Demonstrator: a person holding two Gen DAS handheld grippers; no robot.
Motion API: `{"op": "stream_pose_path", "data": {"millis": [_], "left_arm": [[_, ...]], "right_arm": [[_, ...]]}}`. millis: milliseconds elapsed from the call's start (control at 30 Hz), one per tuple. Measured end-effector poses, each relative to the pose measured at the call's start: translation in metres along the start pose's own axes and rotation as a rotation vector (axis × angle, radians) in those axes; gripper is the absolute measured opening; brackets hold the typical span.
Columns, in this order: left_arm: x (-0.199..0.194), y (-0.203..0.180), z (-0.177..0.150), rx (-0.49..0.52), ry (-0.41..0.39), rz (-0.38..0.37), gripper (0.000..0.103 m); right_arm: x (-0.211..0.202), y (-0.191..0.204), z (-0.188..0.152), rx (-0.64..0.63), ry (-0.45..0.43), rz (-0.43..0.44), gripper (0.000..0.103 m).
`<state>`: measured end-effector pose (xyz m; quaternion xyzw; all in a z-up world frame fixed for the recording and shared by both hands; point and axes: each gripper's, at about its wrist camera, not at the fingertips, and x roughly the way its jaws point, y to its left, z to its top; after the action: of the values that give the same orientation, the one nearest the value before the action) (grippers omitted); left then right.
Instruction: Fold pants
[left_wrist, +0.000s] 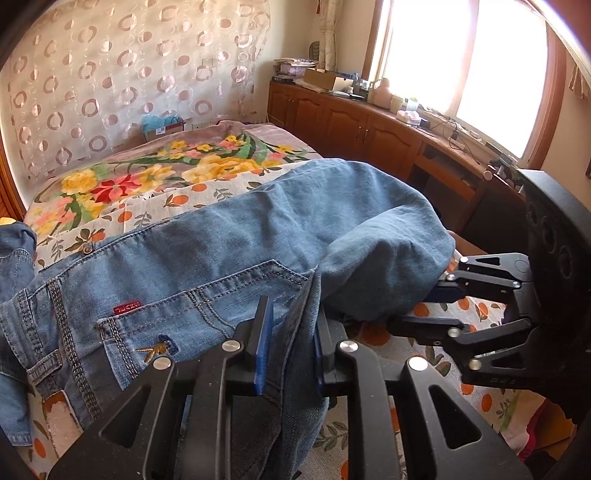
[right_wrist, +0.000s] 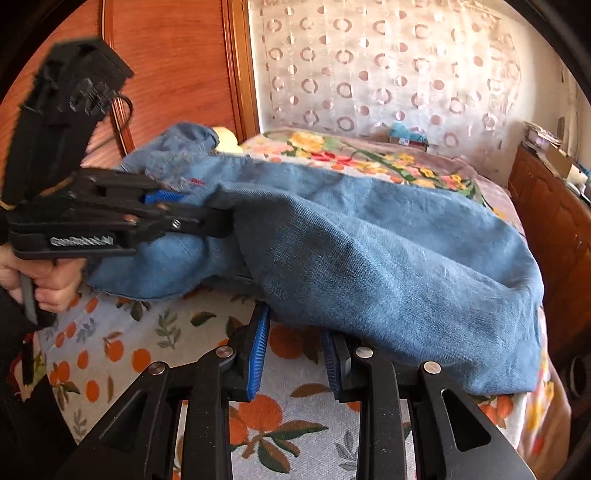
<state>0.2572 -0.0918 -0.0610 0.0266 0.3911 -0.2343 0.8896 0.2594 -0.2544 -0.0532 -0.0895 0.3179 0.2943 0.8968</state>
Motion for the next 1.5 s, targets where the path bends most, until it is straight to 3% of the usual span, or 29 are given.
{"op": "stream_pose_path", "data": {"millis": [133,267,367,400,667,800,900,967,1133,1267,1500], "left_arm": [[0.0,0.002,0.0,-0.004,0.002,-0.005,0.021],[-0.004,0.001,-0.002,-0.007,0.002,-0.018,0.021],[-0.011,-0.002,-0.007,-0.001,0.002,-0.015,0.021],[-0.015,-0.004,-0.009,0.001,-0.002,-0.01,0.021],[-0.068,-0.008,-0.033,-0.005,-0.072,0.018,0.027],[-0.098,-0.003,-0.052,-0.022,-0.11,0.104,0.03],[-0.116,0.009,-0.071,-0.049,-0.12,0.144,0.04],[-0.126,0.021,-0.086,-0.077,-0.132,0.18,0.054],[-0.13,0.052,-0.118,-0.15,-0.098,0.243,0.054],[-0.122,0.071,-0.139,-0.2,-0.06,0.294,0.054],[-0.106,0.078,-0.146,-0.219,-0.025,0.287,0.054]], "right_arm": [[-0.005,0.0,-0.004,-0.001,-0.04,0.003,0.039],[0.011,0.006,-0.007,-0.048,0.003,-0.048,0.039],[0.018,0.009,-0.008,-0.062,0.028,-0.074,0.01],[0.017,0.008,-0.006,-0.056,0.029,-0.071,0.005],[-0.051,0.011,-0.001,0.002,-0.039,-0.002,0.004],[-0.083,0.017,-0.007,0.028,-0.04,0.021,0.003],[-0.101,0.027,-0.015,0.033,-0.043,0.047,0.003],[-0.102,0.031,-0.025,0.025,-0.016,0.058,0.003],[-0.083,0.026,-0.049,0.052,0.063,0.007,0.004],[-0.075,0.023,-0.059,0.088,0.082,0.018,0.005],[-0.091,0.007,-0.076,0.155,0.063,-0.005,0.013]]}}
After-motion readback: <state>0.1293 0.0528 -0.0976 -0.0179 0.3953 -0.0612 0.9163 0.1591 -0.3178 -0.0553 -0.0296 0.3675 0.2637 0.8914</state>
